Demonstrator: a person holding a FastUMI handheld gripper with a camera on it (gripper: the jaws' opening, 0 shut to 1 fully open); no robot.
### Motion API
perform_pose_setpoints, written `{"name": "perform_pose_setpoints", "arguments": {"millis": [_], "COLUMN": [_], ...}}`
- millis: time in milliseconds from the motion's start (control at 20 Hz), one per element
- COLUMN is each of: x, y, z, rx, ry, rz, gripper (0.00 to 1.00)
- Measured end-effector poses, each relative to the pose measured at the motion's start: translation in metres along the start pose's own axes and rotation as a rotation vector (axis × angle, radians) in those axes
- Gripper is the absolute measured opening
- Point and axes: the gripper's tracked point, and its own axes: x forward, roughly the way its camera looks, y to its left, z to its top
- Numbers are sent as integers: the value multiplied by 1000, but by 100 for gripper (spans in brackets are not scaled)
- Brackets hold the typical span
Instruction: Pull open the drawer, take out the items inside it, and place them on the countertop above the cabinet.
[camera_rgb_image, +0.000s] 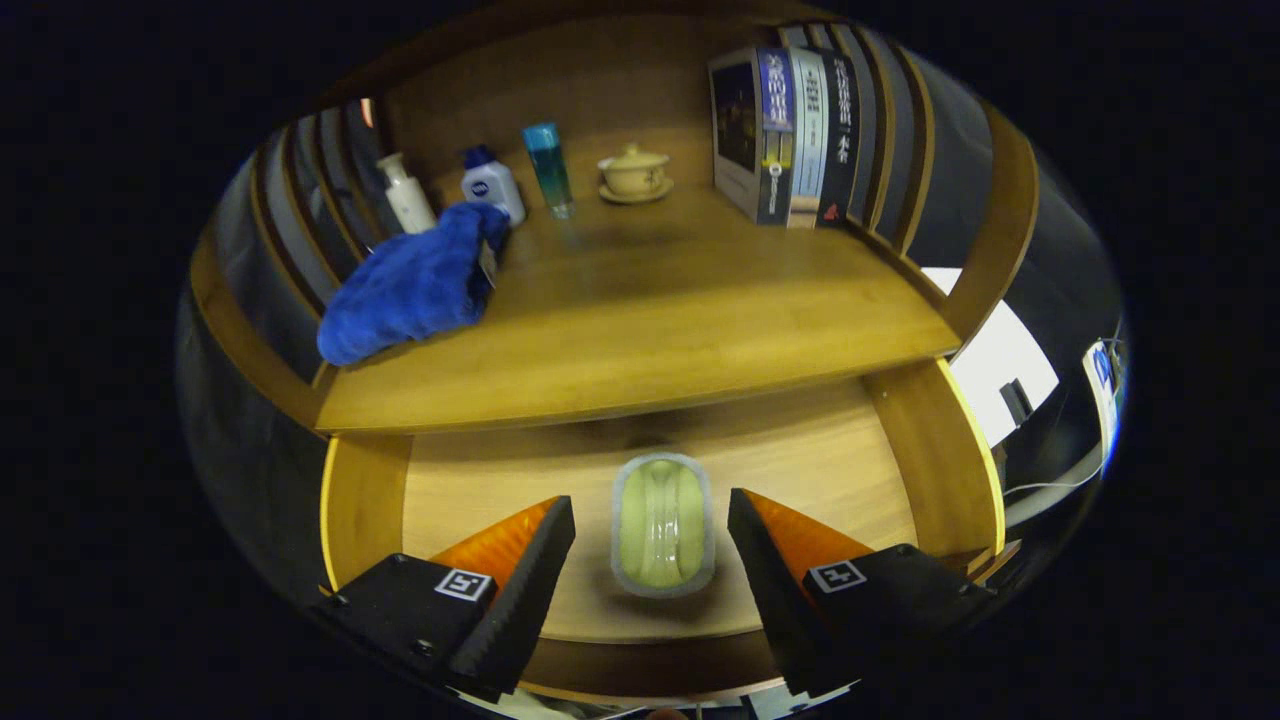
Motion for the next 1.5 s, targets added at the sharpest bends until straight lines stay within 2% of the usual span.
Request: {"name": "perform_pose_setpoints", "arguments": {"millis": [150,450,600,1000,1500], "x": [22,46,42,-13,-61], "y": [-1,-9,-6,-8,-3], "z": [-8,-27,-27,-5,35], "rx": [-14,-4,33,-30,-57], "ry": [61,168,185,120,66], "rz": [-23,-79,-95,-96,-105], "gripper": [99,75,26,26,26]}}
